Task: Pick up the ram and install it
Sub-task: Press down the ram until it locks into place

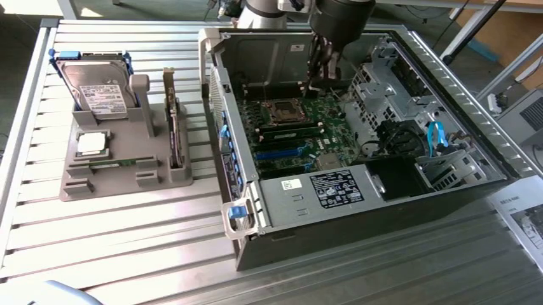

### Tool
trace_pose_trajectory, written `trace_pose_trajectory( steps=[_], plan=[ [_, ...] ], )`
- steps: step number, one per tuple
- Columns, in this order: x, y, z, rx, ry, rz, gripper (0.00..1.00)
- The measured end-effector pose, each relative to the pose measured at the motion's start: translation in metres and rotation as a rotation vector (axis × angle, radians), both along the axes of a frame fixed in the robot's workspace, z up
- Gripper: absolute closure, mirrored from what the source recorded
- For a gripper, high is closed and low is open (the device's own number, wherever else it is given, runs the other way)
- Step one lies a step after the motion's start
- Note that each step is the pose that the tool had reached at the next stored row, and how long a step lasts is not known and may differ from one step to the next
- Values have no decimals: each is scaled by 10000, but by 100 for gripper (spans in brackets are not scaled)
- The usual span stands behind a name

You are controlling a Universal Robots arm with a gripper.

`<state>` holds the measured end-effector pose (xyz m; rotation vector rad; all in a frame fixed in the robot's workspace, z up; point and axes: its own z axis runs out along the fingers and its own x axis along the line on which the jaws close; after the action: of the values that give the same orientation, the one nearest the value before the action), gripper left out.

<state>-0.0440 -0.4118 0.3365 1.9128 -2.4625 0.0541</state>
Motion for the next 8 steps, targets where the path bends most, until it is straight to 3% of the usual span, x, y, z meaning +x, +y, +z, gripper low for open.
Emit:
trace_pose_trajectory(
  steps=[2,8],
  plan=[
    [0,0,-2,0,0,-545,90],
    [0,0,-5,0,0,-1362,90]
  ],
)
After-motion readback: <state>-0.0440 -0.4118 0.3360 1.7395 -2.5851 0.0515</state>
